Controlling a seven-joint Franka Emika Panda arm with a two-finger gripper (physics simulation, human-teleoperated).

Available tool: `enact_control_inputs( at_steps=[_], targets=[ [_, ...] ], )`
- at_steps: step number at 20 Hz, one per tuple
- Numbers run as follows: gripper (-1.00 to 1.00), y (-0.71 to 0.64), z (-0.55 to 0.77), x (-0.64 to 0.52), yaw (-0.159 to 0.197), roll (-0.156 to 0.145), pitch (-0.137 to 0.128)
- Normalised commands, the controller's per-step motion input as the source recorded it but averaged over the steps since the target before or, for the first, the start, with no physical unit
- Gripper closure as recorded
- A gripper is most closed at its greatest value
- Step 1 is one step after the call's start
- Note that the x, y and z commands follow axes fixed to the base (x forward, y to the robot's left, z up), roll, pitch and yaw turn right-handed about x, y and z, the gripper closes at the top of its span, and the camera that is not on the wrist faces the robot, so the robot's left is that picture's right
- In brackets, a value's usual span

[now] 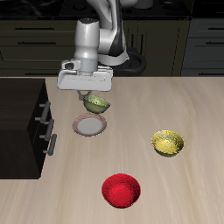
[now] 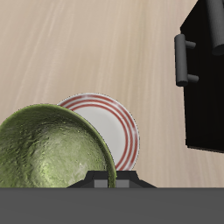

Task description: Place the green bowl on the plate

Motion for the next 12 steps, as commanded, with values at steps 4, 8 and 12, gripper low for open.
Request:
enact_control_inputs(
  at_steps=[4,8,12],
  targets=[
    [1.00,0.00,-0.05,0.04,0.014,-0.006,0.004],
    [1.00,-0.05,-0.16,0.15,0.039,-0.015,0.010],
    [1.00,-0.05,-0.17,0.11,0.006,-0.022,0.025]
  ],
)
